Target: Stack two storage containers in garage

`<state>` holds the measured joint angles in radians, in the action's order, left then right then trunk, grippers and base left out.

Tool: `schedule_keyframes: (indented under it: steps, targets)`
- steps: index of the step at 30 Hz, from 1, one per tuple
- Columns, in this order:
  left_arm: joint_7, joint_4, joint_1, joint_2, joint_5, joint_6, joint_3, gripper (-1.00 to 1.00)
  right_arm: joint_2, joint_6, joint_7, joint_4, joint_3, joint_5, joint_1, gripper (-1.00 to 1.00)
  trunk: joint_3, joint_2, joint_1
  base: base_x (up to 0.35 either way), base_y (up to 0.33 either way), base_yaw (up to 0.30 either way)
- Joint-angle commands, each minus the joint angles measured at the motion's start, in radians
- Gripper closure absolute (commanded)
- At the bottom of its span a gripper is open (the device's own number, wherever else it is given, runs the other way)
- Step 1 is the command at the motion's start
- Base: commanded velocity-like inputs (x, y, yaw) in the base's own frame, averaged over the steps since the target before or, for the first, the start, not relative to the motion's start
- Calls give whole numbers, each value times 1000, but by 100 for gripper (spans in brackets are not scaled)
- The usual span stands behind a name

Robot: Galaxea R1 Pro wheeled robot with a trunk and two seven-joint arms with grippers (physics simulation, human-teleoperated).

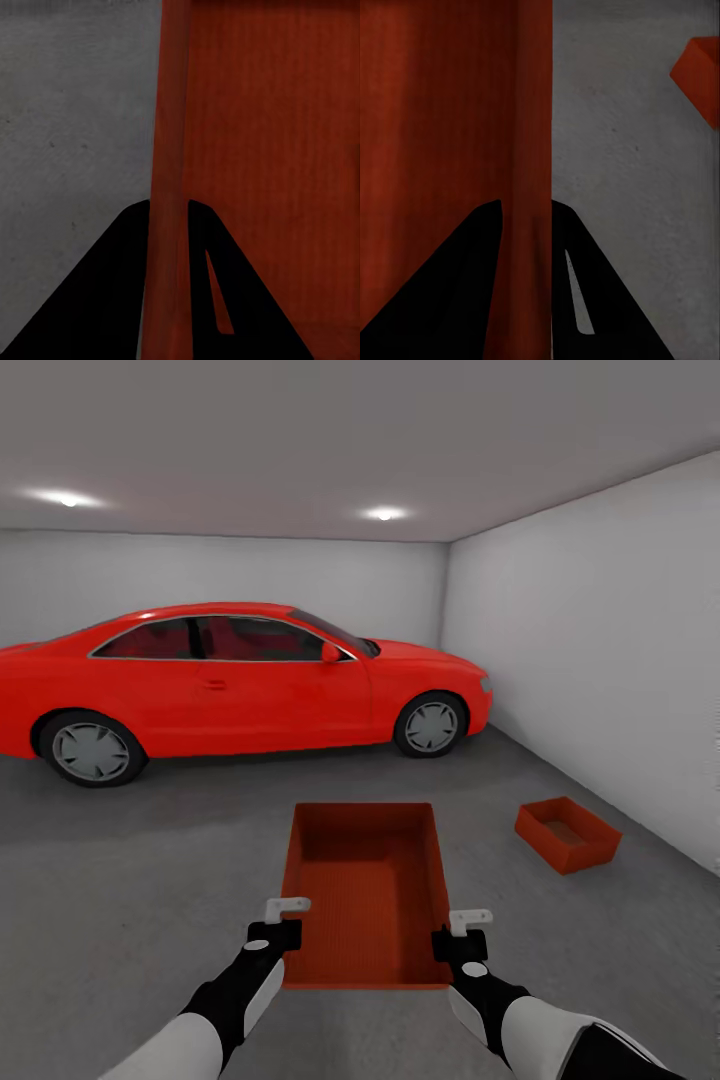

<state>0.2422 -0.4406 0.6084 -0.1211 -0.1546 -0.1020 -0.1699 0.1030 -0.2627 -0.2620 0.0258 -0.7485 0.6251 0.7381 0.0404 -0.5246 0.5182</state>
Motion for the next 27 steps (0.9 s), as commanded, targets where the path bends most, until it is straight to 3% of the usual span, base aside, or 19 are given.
schedule_keyframes:
  steps: [1,27]
  targets:
    - [14,-4,1,4,3,-7,22,100,0,-7,-2,-1,57,14,1,100,2,-2,1,311,191,-283]
    - [14,-4,1,5,4,-7,21,100,0,-7,-1,-1,57,14,1,100,2,-2,1,310,193,-283]
